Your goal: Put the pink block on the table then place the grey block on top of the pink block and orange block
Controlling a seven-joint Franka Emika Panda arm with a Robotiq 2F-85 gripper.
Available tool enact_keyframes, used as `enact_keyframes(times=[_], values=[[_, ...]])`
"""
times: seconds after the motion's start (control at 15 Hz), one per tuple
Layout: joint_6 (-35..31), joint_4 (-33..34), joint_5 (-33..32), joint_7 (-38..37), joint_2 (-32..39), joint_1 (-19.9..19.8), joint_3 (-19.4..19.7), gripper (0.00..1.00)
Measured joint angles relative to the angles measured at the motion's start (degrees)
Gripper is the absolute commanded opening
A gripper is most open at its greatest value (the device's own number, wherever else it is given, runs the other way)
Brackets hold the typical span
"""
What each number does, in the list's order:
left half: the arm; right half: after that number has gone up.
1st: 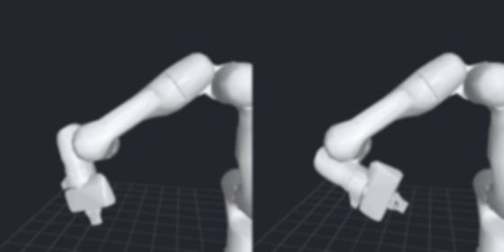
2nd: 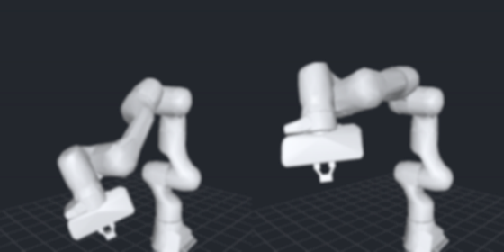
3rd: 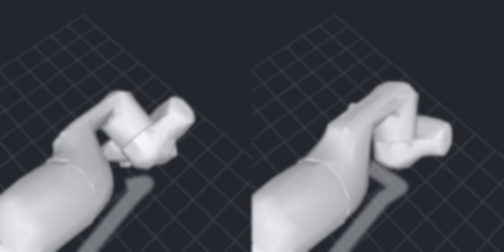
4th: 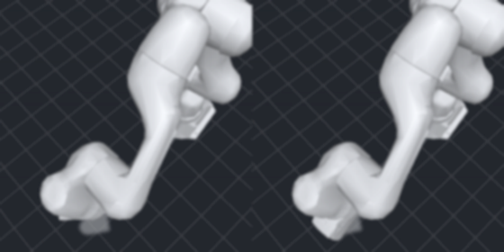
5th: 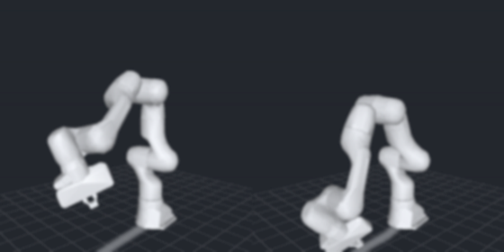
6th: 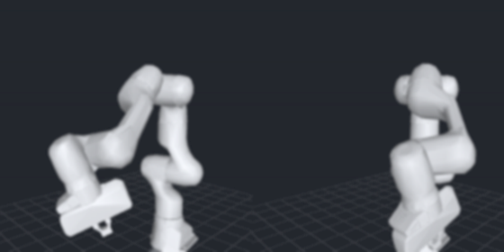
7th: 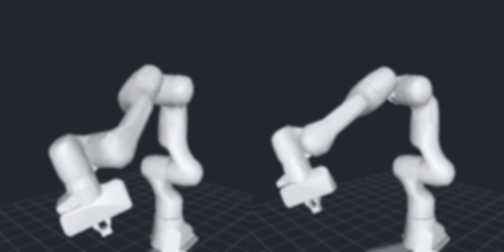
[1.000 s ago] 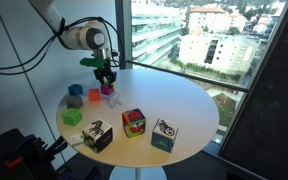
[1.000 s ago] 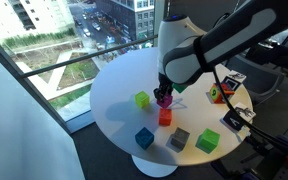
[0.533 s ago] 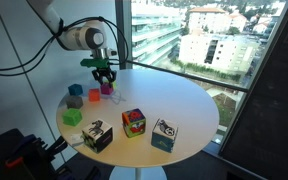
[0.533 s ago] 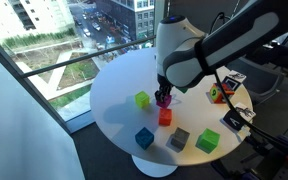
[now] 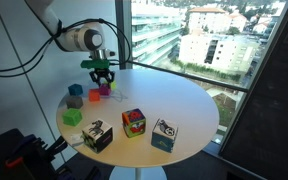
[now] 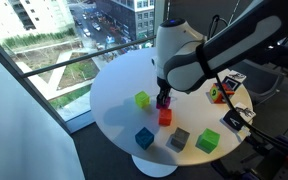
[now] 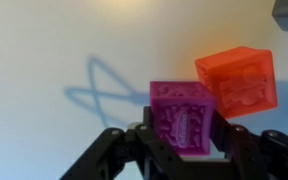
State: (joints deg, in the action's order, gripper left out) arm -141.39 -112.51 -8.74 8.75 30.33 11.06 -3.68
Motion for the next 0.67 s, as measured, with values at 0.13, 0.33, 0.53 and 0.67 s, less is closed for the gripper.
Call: enact_keyframes(times=[0.13, 0.33, 0.53, 0.67], values=[[-0.2, -0.3, 0.0, 1.7, 0.0, -0.6, -0.7, 0.30], [-0.2, -0.6, 0.0, 4.3, 0.0, -1.1, -1.3, 0.30], [-0.2, -1.0, -0.1, 7.0, -0.1, -1.5, -1.7, 0.30], [-0.2, -1.3, -0.3, 8.6, -0.2, -1.8, -1.9, 0.30]])
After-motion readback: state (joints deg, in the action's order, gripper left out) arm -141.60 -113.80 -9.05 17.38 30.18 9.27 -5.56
